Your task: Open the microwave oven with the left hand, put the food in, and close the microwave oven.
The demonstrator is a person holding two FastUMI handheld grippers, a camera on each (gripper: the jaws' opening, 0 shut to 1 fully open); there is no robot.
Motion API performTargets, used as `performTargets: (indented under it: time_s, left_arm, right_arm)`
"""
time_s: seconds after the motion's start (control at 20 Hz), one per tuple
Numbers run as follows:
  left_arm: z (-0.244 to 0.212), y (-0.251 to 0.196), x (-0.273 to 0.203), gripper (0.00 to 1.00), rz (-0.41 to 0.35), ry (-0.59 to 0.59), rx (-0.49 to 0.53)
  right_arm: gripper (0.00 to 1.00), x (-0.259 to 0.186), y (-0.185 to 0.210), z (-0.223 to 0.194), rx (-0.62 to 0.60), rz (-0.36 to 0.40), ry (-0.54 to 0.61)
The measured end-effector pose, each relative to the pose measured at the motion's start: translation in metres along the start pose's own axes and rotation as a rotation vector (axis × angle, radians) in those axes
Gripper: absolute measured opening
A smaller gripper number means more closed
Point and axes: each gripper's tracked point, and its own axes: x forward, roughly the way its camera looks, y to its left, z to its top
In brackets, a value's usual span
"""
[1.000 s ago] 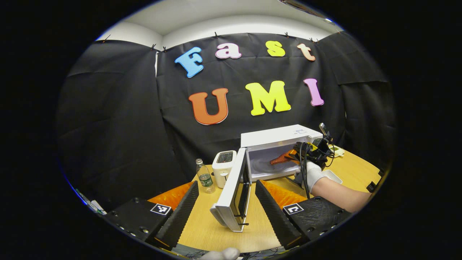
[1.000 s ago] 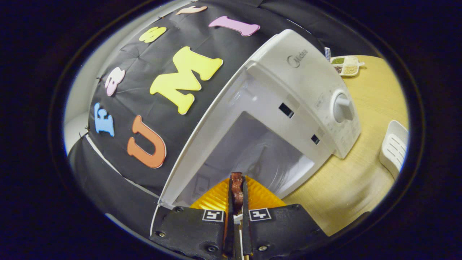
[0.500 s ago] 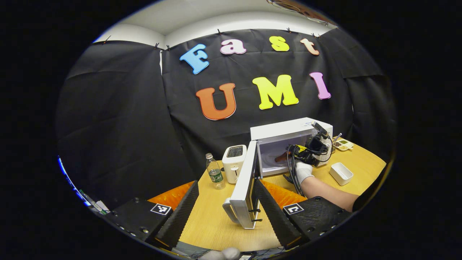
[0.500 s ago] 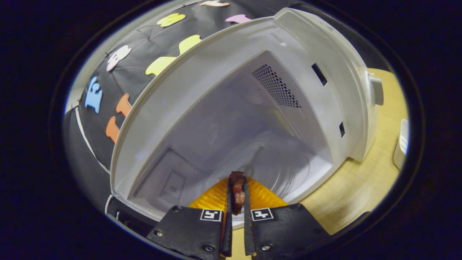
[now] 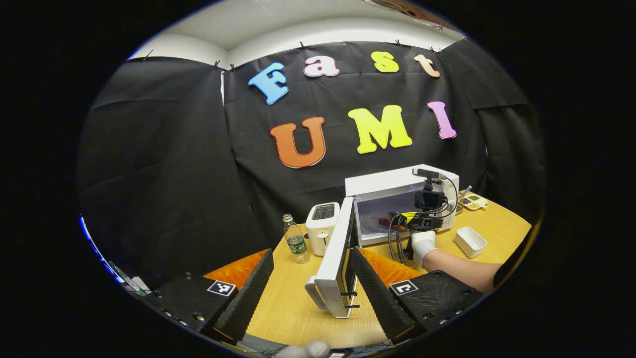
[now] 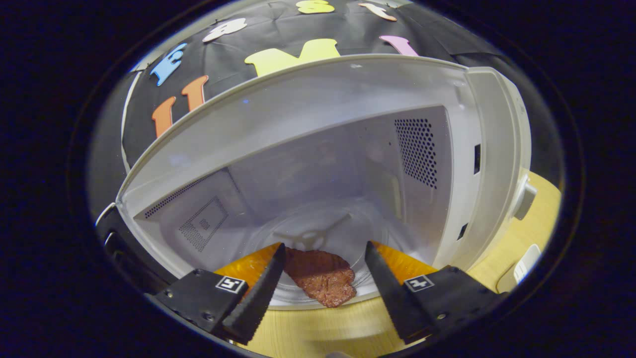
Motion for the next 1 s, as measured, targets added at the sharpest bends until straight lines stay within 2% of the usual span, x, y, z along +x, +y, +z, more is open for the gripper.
performTargets:
  time_s: [0.1,0.15,0.2,0.4,0.45,0.5,0.55,0.75,0.8,0.95,1.0]
  left_arm:
    - [-0.002,0.000,0.000,0.97,0.003,0.002,-0.006]
    - [0.000,0.001,0.002,0.96,0.009,0.000,-0.008]
    - [0.000,0.002,0.002,0.96,0.009,-0.001,-0.011]
    - [0.008,0.003,0.002,0.97,0.002,-0.007,-0.025]
    - [0.011,0.002,0.002,0.97,-0.003,-0.011,-0.034]
    - [0.017,0.005,0.000,0.96,-0.005,-0.023,-0.039]
    - [0.022,0.006,-0.001,0.96,-0.006,-0.037,-0.043]
    - [0.029,0.014,0.001,0.97,-0.003,-0.063,-0.040]
    - [0.030,0.016,0.001,0.97,-0.006,-0.068,-0.035]
    - [0.032,0.023,0.005,0.96,-0.005,-0.092,-0.021]
    - [0.030,0.026,0.006,0.96,-0.006,-0.094,-0.019]
  right_arm:
    - [1.00,-0.011,0.003,0.006,-0.010,0.021,-0.001]
    - [0.89,-0.017,0.003,0.009,-0.013,0.029,-0.004]
    - [1.00,-0.024,0.005,0.012,-0.007,0.040,0.001]
    - [1.00,-0.068,0.000,0.021,0.042,0.070,0.071]
    - [0.90,-0.086,-0.004,0.026,0.040,0.073,0.082]
    - [1.00,-0.106,-0.006,0.031,0.026,0.090,0.092]
    - [0.89,-0.124,-0.014,0.039,0.000,0.081,0.093]
    - [0.89,-0.215,-0.042,0.098,-0.115,0.108,0.011]
    - [1.00,-0.239,-0.052,0.115,-0.139,0.113,-0.021]
    - [1.00,-0.299,-0.089,0.157,-0.176,0.093,-0.109]
    - [1.00,-0.316,-0.103,0.158,-0.180,0.075,-0.098]
